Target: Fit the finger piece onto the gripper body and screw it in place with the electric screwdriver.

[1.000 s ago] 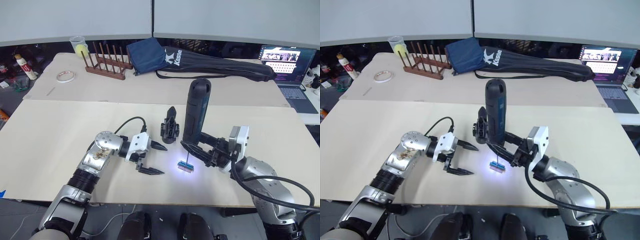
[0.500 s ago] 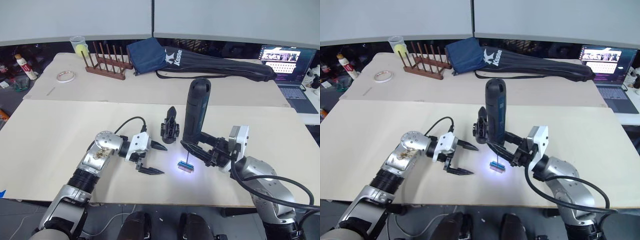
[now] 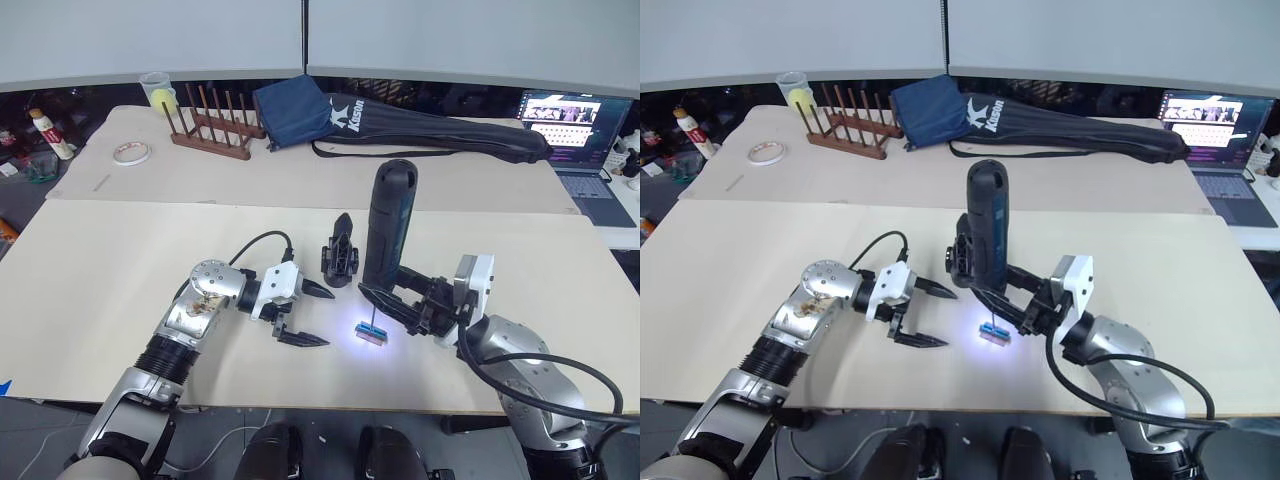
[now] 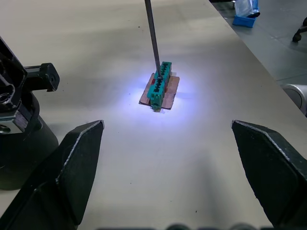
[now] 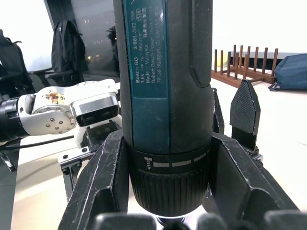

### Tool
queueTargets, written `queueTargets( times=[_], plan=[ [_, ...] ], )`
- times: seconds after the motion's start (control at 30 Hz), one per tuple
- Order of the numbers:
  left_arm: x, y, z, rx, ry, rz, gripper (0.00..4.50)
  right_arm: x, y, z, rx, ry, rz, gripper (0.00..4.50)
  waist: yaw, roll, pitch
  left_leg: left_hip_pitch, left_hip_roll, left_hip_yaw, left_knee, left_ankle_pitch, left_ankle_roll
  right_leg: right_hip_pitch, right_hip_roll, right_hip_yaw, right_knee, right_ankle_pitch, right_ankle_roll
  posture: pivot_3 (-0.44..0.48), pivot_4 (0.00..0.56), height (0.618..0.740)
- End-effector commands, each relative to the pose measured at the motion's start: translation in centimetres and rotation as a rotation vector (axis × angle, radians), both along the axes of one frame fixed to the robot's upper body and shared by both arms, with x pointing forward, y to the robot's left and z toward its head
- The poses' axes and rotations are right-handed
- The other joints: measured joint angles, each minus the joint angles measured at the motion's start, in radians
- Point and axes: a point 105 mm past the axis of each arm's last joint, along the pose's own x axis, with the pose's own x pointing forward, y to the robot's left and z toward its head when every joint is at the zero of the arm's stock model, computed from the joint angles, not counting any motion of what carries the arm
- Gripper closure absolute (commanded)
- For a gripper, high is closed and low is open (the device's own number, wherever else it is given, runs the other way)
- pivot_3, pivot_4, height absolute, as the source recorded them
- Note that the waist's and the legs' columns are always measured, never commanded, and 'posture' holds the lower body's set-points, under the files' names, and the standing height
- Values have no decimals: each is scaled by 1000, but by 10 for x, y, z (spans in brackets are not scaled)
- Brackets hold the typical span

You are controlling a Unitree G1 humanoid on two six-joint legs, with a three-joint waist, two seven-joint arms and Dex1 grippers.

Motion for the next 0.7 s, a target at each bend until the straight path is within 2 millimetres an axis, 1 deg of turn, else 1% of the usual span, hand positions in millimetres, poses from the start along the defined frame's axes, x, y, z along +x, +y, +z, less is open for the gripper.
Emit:
queueTargets(
  times=[0.03,0.17,0.3,0.4,0.47,0.53,0.6,0.7],
  plan=[
    [3,1,12,-14,-40,-1,0,-5,0,17,14,-88,3,2569,0,0,0,0,0,0,0,0,0,0,0,0,0,0,0,0,150,730],
    [1,3,12,-17,-32,6,0,-9,3,30,28,-115,17,2569,-1,0,0,0,0,0,0,0,0,0,0,0,0,0,0,0,150,730],
    [-2,12,14,-22,-4,40,0,-13,6,47,48,-137,33,2569,-2,0,0,0,0,0,0,0,0,0,0,0,0,0,0,0,150,730],
    [-3,19,15,-30,16,84,0,-14,6,54,53,-141,39,2569,-2,0,0,0,1,0,0,0,0,0,0,0,0,0,0,0,150,730],
    [1,28,17,-50,41,156,0,-15,6,61,57,-148,41,2569,-2,0,0,0,0,0,0,0,0,0,0,0,0,0,0,0,150,730],
    [8,32,19,-81,60,243,0,-14,4,65,57,-148,38,2569,-1,0,0,0,1,0,0,0,0,0,0,0,0,0,0,0,150,730],
    [17,33,20,-114,71,330,0,-13,3,66,54,-147,35,2569,3,0,0,0,0,-1,0,0,0,0,0,0,0,0,0,0,150,730],
    [29,27,15,-138,59,434,0,-12,2,67,52,-145,30,2569,4,0,0,0,0,-1,0,0,0,1,0,0,0,0,0,0,150,730]
  ],
)
